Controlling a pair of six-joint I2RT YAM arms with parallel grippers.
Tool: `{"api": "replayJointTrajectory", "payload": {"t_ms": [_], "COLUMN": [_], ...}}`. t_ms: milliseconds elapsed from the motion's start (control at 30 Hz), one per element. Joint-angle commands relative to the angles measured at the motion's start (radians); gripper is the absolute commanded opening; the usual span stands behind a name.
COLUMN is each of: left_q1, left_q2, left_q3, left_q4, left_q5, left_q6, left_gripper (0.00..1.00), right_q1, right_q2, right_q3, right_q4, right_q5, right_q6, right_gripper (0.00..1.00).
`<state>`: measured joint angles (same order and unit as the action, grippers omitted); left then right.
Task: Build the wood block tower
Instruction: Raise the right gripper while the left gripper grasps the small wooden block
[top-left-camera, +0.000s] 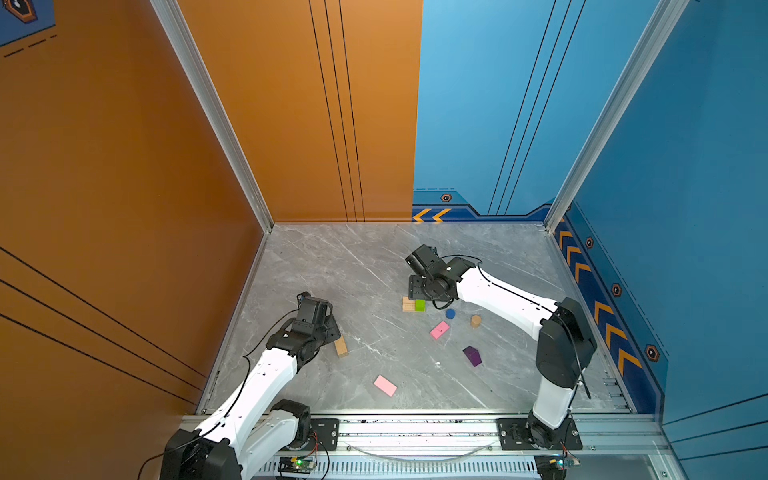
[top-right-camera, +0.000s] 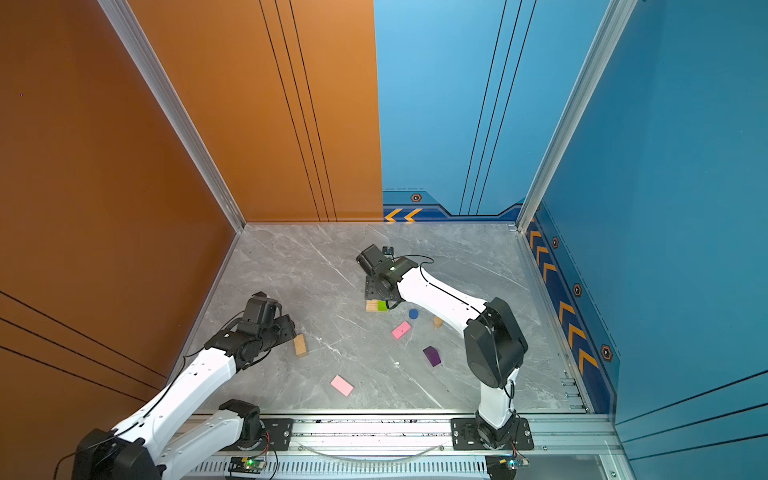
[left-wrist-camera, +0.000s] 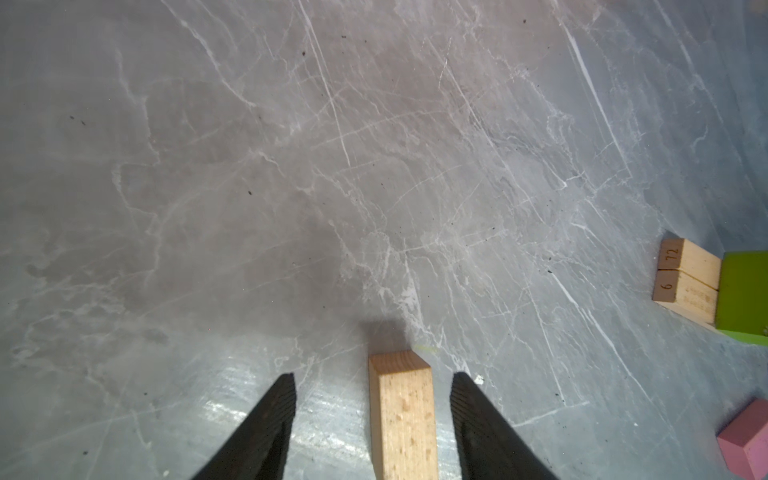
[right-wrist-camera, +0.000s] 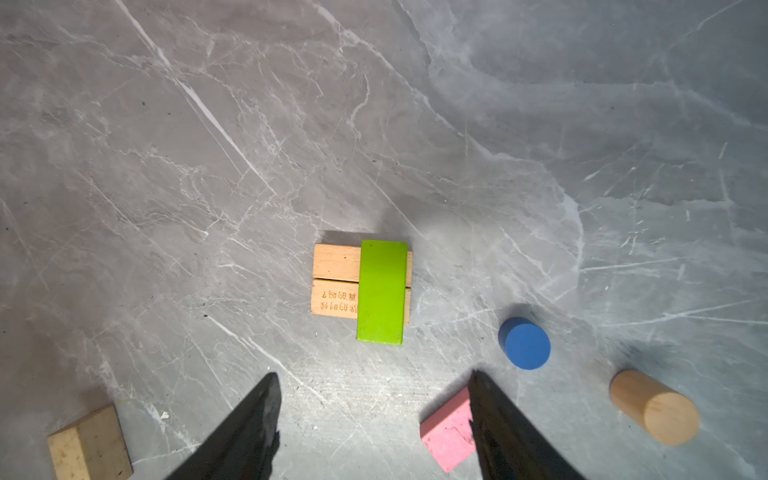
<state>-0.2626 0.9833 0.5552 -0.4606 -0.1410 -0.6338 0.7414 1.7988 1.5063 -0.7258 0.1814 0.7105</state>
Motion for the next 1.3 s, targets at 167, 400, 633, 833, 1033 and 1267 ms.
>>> {"api": "replayJointTrajectory", "payload": {"t_ms": [167, 400, 633, 833, 1033, 1267], "left_q1": [-0.066, -0.126, -0.156, -0.172, -0.189, -0.208], "left_q2": [0.031, 0.042, 0.078, 0.129, 0.2, 0.257], "left_q3": [-0.011, 0.008, 0.006, 0.026, 0.065, 0.086], "left_q4": [-0.065, -0.108, -0.138, -0.138, -0.136, -0.131], "left_q5": [0.009, -0.009, -0.015, -0.029, -0.034, -0.043], "left_q6": [-0.056, -0.099, -0.13, -0.137, -0.132, -0.13], "left_gripper": [0.68, 0.7, 0.67, 0.6, 0.55, 0.43], "right_q1": [-0.07, -0.119, -0.154, -0.177, -0.19, -0.198], "right_q2": [-0.099, -0.146, -0.175, -0.182, -0.188, -0.19], "right_q3": [-0.168, -0.276, -0.348, -0.383, -0.405, -0.417], "right_q4": [0.123, 0.21, 0.267, 0.298, 0.315, 0.321], "right_q5": [-0.032, -0.096, -0.135, -0.165, -0.178, -0.183], "right_q6": [-0.021, -0.023, -0.022, -0.023, -0.022, -0.023], "right_gripper": [0.73, 0.73, 0.73, 0.72, 0.71, 0.71]}}
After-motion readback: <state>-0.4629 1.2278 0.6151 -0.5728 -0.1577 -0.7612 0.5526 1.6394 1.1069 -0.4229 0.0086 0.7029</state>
